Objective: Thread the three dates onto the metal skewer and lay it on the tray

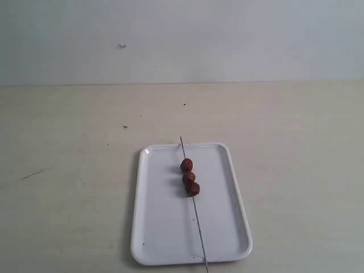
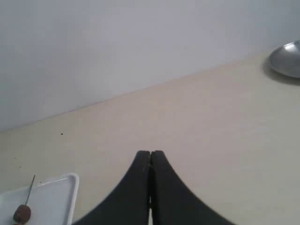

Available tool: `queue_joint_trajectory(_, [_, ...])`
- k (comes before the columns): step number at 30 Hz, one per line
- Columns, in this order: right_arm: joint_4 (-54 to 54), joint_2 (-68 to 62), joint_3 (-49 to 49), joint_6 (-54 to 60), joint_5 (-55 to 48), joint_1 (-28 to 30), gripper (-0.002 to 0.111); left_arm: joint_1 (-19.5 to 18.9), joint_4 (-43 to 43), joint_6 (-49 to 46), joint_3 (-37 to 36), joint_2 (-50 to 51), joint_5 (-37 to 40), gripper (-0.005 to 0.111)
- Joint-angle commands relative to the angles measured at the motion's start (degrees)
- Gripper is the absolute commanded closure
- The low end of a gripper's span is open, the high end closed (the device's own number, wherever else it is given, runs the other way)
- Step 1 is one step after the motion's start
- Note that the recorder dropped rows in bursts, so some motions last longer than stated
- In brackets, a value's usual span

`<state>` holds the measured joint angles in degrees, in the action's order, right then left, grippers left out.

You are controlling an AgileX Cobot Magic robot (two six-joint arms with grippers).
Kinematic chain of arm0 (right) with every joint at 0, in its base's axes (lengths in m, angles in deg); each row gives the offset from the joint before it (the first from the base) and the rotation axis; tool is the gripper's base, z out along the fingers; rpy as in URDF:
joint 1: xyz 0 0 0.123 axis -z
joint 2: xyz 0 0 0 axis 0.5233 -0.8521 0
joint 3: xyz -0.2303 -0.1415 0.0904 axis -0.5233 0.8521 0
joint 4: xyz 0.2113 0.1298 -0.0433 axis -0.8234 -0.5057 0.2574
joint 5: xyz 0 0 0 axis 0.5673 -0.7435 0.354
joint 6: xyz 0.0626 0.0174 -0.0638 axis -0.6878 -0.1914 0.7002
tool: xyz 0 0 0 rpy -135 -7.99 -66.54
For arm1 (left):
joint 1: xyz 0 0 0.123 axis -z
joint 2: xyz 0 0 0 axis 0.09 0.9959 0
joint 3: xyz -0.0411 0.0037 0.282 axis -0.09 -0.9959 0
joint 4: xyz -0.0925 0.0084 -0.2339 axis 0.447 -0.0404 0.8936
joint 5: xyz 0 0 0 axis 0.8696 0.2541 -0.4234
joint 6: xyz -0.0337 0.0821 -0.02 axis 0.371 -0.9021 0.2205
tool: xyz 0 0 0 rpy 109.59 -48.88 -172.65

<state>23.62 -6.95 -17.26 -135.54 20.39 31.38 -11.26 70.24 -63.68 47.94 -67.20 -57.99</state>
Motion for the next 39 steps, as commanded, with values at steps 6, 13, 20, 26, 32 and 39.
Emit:
queue_joint_trajectory(6, [-0.2, 1.8, 1.9, -0.5, 3.9, 0.5, 0.108, -0.1, -0.1, 0.5, -0.2, -0.1, -0.1, 0.107])
queue_joint_trajectory(13, [-22.7, 6.5, 7.2, 24.3, 7.1, 0.5, 0.108, -0.1, -0.1, 0.5, -0.2, -0.1, -0.1, 0.107])
queue_joint_trajectory(20, [-41.9, 8.6, 8.1, 48.4, 10.2, 0.5, 0.108, -0.1, -0.1, 0.5, -0.2, -0.1, -0.1, 0.107])
queue_joint_trajectory(26, [-42.1, 8.6, 8.1, 48.4, 10.2, 0.5, 0.108, -0.1, -0.1, 0.5, -0.2, -0.1, -0.1, 0.107])
queue_joint_trajectory(32, [-42.1, 8.6, 8.1, 48.4, 10.2, 0.5, 0.108, -0.1, -0.1, 0.5, -0.2, -0.1, -0.1, 0.107])
queue_joint_trajectory(39, [-42.1, 8.6, 8.1, 48.4, 10.2, 0.5, 0.108, -0.1, -0.1, 0.5, -0.2, -0.1, -0.1, 0.107])
